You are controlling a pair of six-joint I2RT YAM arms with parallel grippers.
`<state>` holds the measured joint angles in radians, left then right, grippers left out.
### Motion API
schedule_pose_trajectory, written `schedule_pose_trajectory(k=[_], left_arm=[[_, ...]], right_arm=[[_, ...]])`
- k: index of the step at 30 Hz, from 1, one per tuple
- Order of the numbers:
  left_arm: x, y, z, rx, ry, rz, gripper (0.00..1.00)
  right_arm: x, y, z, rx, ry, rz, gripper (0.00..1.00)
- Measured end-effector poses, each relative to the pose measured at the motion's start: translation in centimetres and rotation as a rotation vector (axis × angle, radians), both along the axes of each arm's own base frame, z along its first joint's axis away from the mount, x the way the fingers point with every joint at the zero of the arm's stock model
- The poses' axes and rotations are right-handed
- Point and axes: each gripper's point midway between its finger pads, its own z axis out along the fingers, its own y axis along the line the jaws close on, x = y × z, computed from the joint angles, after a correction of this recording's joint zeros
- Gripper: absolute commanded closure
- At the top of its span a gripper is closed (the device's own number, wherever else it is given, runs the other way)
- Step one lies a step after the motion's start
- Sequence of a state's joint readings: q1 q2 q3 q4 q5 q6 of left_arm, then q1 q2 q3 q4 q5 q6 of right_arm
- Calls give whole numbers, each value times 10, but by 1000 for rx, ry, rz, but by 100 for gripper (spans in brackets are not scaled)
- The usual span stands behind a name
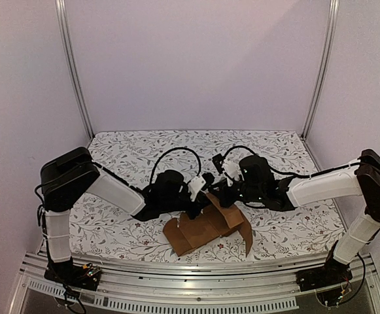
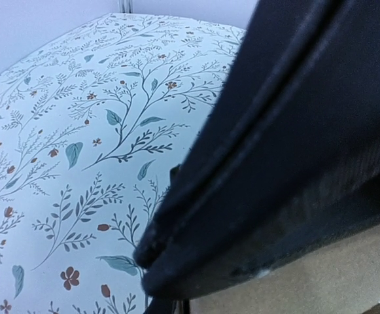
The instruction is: Fold the paper box
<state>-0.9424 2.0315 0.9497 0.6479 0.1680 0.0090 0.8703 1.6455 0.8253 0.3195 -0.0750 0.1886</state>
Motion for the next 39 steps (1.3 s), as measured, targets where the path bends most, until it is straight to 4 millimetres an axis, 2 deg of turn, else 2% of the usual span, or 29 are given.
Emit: schedule_pose_trajectory(k=[8, 24, 27, 35, 39], left_arm=[[-3, 5, -4, -14, 20, 12, 84], [-6, 10, -22, 12, 43, 17, 84], [-6, 10, -23, 13, 44, 17, 86], [-4, 10, -23, 13, 44, 33, 100], [-3, 10, -23, 12, 44, 34, 100]], right_arm=[[1, 3, 0, 18, -2, -1, 100], [-4, 8, -8, -8, -12, -8, 100], [-4, 8, -9, -12, -17, -14, 100], [-3, 7, -8, -15, -21, -22, 100], [-3, 8, -8, -16, -21, -22, 100]])
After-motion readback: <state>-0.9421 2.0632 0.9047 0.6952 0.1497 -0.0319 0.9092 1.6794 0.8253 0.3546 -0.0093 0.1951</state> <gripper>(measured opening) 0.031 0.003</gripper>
